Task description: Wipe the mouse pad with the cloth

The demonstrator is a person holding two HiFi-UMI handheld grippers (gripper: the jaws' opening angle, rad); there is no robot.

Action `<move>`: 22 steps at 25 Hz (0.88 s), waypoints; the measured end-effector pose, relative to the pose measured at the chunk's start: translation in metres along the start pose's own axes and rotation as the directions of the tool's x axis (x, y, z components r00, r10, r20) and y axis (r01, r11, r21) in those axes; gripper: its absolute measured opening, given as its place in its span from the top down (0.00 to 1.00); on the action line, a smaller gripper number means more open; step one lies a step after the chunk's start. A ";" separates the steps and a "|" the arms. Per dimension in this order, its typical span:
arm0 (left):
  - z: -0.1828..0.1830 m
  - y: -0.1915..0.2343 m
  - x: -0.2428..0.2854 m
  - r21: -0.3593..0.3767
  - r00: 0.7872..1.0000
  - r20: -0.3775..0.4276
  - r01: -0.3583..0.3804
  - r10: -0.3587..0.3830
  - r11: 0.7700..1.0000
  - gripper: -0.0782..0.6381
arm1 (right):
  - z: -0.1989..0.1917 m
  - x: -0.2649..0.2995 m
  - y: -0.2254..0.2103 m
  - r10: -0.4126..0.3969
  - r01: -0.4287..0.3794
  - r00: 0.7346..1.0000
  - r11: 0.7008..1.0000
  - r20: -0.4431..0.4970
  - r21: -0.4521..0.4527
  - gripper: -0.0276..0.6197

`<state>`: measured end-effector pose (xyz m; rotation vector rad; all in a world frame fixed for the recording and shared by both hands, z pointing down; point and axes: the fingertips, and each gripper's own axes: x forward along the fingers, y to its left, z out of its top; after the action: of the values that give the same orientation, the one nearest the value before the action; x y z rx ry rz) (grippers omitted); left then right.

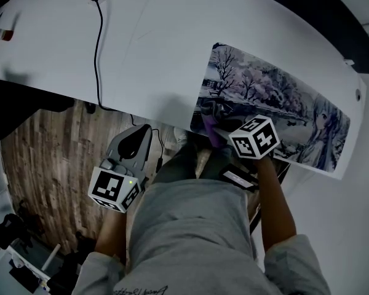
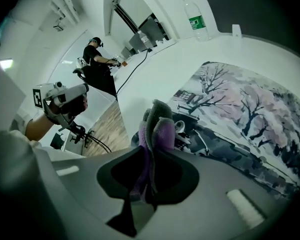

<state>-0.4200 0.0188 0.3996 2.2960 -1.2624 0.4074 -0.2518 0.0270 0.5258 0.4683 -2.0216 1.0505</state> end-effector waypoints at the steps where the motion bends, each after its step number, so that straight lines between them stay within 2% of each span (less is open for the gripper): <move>1: 0.000 0.001 -0.001 -0.003 1.000 0.000 -0.004 0.004 1.000 0.87 | 0.002 0.003 0.002 -0.001 0.001 1.000 1.000 -0.004 -0.008 0.85; 11: -0.006 0.017 -0.015 -0.029 0.999 0.003 -0.039 0.039 0.999 0.87 | 0.017 0.022 0.021 0.006 -0.008 1.000 0.998 -0.031 -0.067 0.85; 22: -0.001 0.008 -0.005 0.003 1.000 -0.001 0.014 -0.014 1.000 0.86 | 0.022 0.013 0.022 -0.005 0.009 0.999 0.996 0.038 -0.091 0.85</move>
<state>-0.4290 0.0191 0.4004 2.3063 -1.2448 0.4057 -0.2840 0.0224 0.5179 0.4498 -2.0901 0.9470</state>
